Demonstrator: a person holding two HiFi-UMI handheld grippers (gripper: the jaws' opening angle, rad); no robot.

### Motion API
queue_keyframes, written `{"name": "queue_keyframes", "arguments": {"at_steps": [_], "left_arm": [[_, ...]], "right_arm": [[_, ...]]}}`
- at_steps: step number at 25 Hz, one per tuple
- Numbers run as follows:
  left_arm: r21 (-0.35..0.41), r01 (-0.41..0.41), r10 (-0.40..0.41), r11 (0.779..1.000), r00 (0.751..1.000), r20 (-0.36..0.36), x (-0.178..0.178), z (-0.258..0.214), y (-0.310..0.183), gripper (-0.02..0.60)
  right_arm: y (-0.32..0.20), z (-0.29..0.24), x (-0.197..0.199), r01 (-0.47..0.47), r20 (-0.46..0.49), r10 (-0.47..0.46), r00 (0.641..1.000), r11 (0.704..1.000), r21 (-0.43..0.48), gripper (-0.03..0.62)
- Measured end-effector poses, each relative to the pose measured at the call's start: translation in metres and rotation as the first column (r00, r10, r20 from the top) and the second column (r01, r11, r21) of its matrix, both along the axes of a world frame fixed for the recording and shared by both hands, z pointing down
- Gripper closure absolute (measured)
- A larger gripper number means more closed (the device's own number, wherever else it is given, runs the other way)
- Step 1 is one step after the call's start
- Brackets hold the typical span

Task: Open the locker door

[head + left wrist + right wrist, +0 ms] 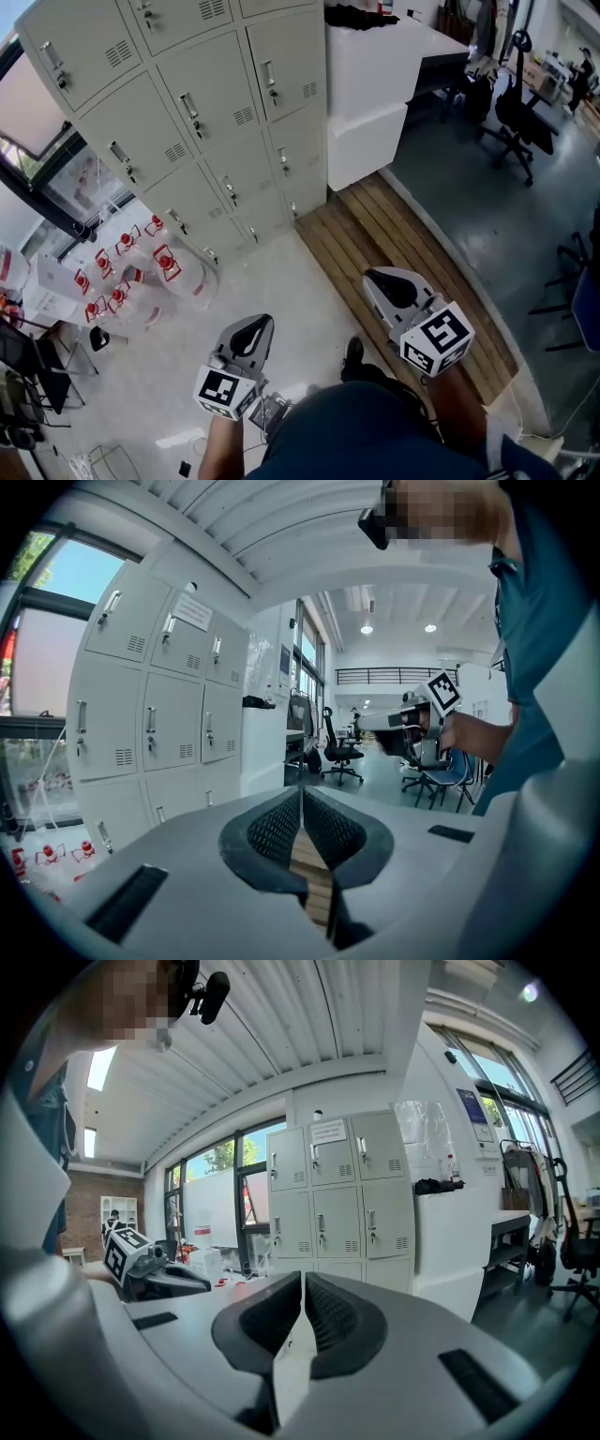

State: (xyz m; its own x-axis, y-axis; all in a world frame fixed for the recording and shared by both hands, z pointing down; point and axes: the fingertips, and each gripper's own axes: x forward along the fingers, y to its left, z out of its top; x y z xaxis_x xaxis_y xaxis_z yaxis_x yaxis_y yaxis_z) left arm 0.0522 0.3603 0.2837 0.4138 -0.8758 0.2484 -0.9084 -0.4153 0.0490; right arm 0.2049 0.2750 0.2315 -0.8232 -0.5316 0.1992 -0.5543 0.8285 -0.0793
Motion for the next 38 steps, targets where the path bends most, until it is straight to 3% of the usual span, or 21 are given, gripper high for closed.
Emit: {"name": "queue_keyframes", "arguments": {"at_steps": [7,14,22,29,33,38], "left_arm": [[0.023,0.035,-0.035,0.999,0.999,-0.007,-0.004,-0.007,-0.073,0.555],[-0.003,0.084,-0.084,0.996,0.996,-0.016,-0.003,0.001,-0.122,0.555],[0.017,0.132,-0.132,0.991,0.991,-0.019,-0.007,-0.012,-0.16,0.555],[-0.025,-0.005,0.004,1.0,0.999,-0.044,-0.039,0.025,-0.195,0.555],[0.029,-0.12,0.121,0.992,0.992,-0.021,-0.064,0.004,-0.227,0.555],[0.064,-0.16,0.161,0.985,0.987,-0.022,-0.103,-0.018,-0.266,0.555]], "right_arm": [[-0.069,0.005,-0.009,0.055,-0.028,-0.055,0.998,0.998,-0.017,0.556],[-0.125,0.004,-0.017,0.102,-0.024,-0.103,0.994,0.995,-0.022,0.556],[-0.169,0.016,-0.026,0.134,-0.016,-0.134,0.991,0.991,-0.029,0.556],[-0.192,0.025,-0.048,0.037,-0.04,-0.038,0.998,0.998,-0.042,0.556],[-0.202,0.013,-0.058,-0.081,-0.034,0.079,0.996,0.996,-0.04,0.556],[-0.215,0.003,-0.089,-0.134,-0.049,0.133,0.99,0.99,-0.033,0.556]]}}
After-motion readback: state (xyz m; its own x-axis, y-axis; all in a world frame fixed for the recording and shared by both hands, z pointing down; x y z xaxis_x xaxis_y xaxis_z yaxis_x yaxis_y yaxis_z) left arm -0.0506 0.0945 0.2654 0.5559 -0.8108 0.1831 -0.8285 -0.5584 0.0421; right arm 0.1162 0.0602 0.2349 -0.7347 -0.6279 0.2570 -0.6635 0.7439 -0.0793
